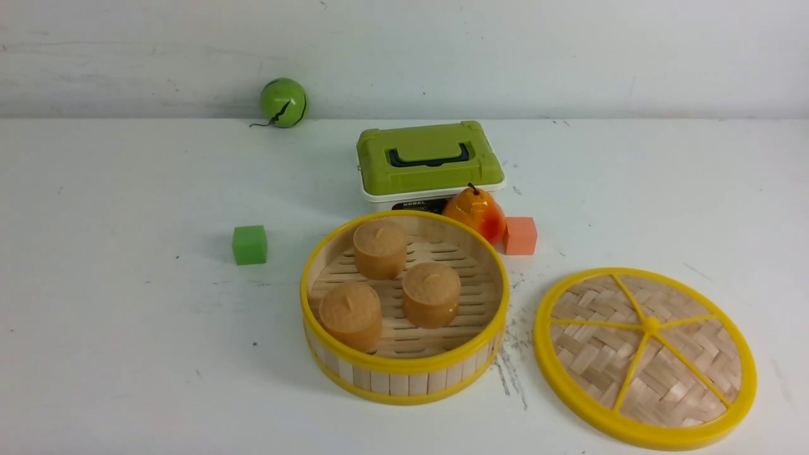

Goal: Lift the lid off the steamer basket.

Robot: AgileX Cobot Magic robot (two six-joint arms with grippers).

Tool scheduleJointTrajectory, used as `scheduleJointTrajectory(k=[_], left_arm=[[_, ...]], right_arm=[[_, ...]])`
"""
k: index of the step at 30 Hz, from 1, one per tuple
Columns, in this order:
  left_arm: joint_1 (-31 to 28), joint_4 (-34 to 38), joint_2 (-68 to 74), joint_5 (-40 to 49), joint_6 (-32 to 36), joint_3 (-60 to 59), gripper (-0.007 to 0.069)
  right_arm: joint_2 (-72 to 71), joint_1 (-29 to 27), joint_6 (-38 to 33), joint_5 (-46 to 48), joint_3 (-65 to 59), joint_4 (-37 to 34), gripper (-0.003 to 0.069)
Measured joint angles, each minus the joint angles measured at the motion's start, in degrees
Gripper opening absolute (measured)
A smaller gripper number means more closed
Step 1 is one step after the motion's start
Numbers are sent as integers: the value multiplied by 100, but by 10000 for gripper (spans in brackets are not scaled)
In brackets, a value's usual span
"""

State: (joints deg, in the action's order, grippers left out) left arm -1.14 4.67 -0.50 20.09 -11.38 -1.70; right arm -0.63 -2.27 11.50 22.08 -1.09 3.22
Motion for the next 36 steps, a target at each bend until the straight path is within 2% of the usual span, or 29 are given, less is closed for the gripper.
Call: scheduleJointTrajectory(k=[36], left_arm=[[0,-58,0,0,0,0,240]], right_arm=[[0,0,2,5,0,0,43]])
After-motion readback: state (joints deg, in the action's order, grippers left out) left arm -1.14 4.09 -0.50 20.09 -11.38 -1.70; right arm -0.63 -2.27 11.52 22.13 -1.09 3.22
